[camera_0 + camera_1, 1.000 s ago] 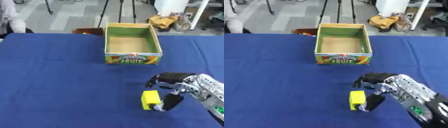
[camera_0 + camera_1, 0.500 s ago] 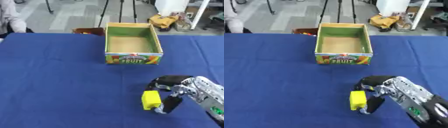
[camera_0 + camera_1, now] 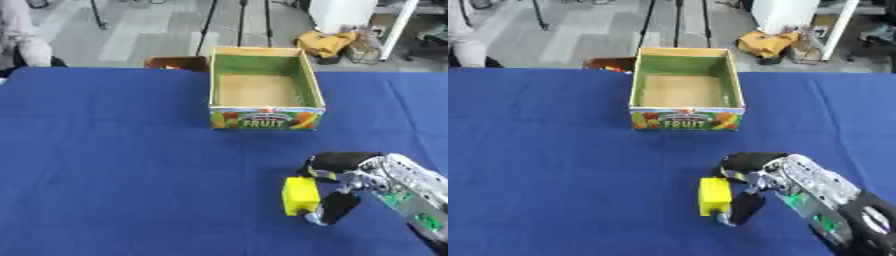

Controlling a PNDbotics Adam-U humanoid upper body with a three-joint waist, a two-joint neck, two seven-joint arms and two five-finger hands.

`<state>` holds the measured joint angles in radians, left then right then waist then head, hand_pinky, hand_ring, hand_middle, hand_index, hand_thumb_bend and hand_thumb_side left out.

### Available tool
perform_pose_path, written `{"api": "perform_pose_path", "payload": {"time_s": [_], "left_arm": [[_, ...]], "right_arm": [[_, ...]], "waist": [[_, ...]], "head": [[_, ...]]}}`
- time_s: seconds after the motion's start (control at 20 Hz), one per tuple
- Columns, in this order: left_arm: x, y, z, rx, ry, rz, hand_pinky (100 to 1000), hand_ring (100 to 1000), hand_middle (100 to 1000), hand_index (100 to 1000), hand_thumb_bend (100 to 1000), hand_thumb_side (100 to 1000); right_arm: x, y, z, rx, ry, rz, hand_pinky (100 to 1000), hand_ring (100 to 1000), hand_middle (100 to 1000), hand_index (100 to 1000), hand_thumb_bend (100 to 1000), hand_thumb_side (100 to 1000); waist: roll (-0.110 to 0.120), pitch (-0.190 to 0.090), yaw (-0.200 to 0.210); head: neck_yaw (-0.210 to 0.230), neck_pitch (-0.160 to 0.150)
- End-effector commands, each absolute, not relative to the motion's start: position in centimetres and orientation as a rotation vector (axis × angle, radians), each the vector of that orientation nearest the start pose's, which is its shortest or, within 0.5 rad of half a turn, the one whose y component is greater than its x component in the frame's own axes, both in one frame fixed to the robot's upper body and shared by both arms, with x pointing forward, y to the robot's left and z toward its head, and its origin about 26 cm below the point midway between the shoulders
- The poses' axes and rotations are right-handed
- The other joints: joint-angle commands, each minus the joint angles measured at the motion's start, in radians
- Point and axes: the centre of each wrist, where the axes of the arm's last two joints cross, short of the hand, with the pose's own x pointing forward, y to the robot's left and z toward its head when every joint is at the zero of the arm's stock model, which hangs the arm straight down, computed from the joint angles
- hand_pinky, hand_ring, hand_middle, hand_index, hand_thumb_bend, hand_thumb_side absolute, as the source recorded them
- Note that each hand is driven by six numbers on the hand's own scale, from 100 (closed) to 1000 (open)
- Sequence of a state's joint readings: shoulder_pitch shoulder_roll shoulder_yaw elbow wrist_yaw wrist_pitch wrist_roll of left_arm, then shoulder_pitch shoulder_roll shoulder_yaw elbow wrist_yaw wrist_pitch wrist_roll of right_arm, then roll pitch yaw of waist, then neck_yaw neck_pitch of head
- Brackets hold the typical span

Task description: Pick up objects on the table and place them in the box.

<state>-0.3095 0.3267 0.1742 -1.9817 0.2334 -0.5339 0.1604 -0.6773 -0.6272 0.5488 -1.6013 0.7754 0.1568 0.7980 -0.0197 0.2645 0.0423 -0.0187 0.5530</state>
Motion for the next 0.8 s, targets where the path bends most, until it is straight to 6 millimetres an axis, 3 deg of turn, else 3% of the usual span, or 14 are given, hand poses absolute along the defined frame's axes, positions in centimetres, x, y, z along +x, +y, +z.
{"api": "perform_pose_path", "payload": {"time_s": [0.05,0.5,0.8], "left_arm": [[29.7,30.2,22.2,-0.06,3.406,-0.067,578,747,851,950,100,987],[29.7,30.3,22.2,-0.06,3.409,-0.067,578,747,852,950,100,986],[29.7,30.3,22.1,-0.062,3.411,-0.066,578,747,852,949,100,986]], "right_arm": [[37.0,-20.6,19.5,-0.709,-1.079,1.894,864,880,542,691,234,450],[37.1,-20.7,21.5,-0.788,-1.187,1.831,837,835,464,618,126,449],[36.8,-20.8,24.5,-0.889,-1.292,1.767,829,826,459,598,100,481]], "waist": [[0.002,-0.013,0.0],[0.001,-0.015,0.0],[0.002,-0.016,0.0]], "head": [[-0.002,-0.008],[-0.004,-0.014],[-0.005,-0.014]]}}
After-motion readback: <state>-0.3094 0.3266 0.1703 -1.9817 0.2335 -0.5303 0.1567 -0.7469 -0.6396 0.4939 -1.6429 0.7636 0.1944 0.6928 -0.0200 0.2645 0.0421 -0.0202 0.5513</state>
